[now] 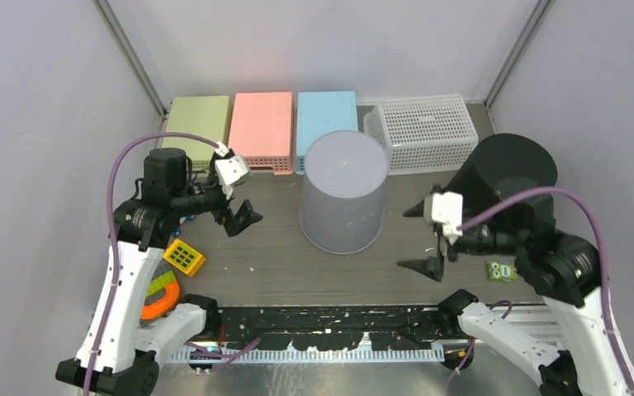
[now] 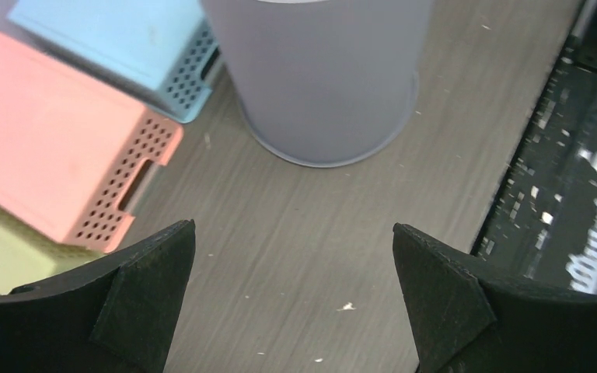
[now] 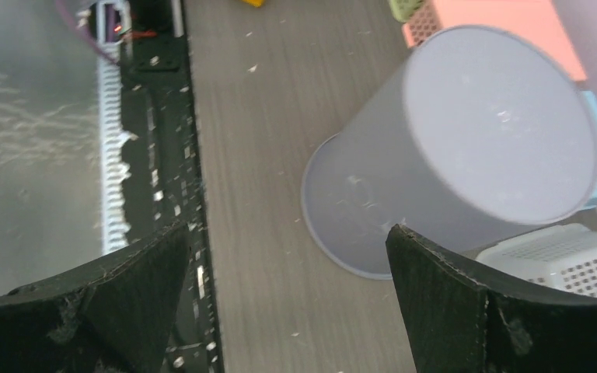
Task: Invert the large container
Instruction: Reset both arms
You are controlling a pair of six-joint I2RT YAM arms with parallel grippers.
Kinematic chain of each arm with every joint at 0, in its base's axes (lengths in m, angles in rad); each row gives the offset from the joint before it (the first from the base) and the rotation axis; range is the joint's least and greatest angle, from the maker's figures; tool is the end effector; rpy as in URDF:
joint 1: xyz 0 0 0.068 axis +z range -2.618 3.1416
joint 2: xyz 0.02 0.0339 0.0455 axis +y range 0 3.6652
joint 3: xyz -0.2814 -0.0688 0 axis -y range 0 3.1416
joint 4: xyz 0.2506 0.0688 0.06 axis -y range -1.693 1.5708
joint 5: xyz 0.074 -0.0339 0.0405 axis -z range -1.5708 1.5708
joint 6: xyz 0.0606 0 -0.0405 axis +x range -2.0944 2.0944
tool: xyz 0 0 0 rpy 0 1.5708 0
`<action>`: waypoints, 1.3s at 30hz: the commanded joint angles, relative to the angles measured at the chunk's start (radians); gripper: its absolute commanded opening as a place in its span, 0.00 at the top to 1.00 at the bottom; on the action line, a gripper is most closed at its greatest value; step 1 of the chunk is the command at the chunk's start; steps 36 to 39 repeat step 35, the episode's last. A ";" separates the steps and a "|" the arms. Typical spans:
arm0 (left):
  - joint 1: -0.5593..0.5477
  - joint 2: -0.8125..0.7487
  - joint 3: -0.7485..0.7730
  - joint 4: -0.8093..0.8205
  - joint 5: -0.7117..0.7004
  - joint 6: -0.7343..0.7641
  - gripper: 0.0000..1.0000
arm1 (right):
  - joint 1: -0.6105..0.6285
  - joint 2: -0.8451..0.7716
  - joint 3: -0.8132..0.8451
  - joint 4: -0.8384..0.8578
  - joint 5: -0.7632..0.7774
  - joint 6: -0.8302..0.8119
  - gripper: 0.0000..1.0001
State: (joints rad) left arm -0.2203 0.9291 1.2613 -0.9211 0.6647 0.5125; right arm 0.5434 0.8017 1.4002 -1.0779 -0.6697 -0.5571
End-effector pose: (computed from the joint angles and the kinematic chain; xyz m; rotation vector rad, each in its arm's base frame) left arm 0.1578 -0.0736 0.4098 1.0777 1.7622 -0.5355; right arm 0.0707 0.0867 0.4504 -1.3772 1.4535 0.6735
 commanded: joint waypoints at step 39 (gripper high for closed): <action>0.004 -0.336 -0.293 -0.528 0.417 0.536 0.00 | -0.192 -0.541 -0.445 -0.392 -0.162 -0.372 0.00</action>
